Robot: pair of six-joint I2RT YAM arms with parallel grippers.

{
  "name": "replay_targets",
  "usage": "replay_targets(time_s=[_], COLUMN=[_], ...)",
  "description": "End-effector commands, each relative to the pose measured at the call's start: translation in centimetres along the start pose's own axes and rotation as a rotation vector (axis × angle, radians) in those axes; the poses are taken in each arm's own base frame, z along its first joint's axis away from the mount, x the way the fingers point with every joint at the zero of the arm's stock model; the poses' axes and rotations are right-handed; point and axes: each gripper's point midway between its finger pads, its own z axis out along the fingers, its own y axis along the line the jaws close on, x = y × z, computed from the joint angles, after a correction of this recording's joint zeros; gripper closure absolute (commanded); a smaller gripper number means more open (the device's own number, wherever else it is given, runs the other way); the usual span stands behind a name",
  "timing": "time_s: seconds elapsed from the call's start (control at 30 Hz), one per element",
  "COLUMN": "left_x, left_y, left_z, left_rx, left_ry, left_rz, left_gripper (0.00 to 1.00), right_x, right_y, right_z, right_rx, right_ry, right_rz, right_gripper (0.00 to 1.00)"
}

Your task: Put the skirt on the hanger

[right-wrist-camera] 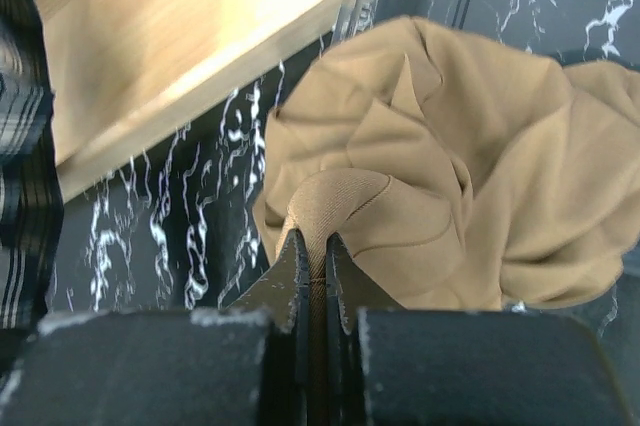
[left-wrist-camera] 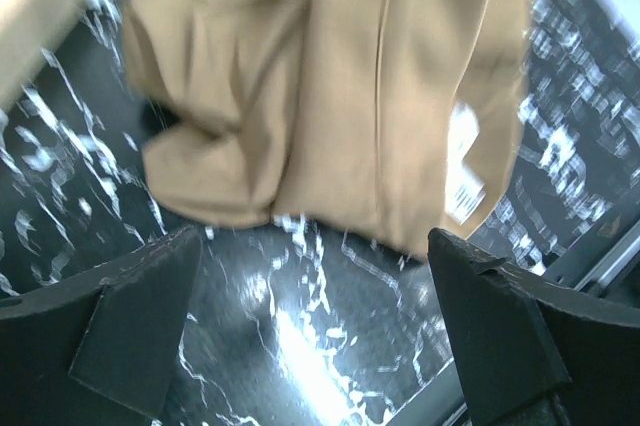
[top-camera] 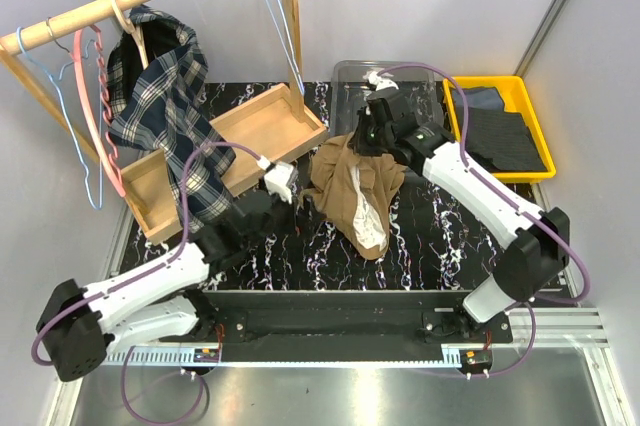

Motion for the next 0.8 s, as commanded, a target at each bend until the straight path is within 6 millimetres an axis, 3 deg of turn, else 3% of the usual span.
replay_targets(time_s=[0.0,0.17,0.33,0.4,0.67,0.77], left_x=[0.3,1.6,0.7,2.3,5.1,5.7], left_y=[-2.0,-3.6,-4.9,-4.4,-4.7,-3.5], left_z=[1.5,2.8,3.2,4.2,7.3,7.6], left_rx=[0.083,0.112,0.112,0.076,-0.029,-0.111], left_ry=[-0.07,-0.078,-0.13,-0.071,0.089,0.114], left_rz=[-0.041,-0.008,-0.023,-0.013,0.033,0.043], left_gripper=[0.01,0.01,0.01,0.01,0.01,0.16], right_x=[-2.4,-1.4,-0.8,-0.8,-0.9,-0.7], right_y=[0.6,0.3,-0.1,-0.1,-0.1,-0.4], right_z=[2.1,4.5,5.8,6.0,6.4,6.4], right_rx=[0.016,0.042,0.062,0.062,0.068,0.079], right_ry=[-0.102,-0.061,-0.039,-0.038,-0.034,-0.033], right_rz=[0.062,0.065,0.059,0.062,0.054,0.05], right_gripper=[1.0,1.0,1.0,1.0,0.95,0.92])
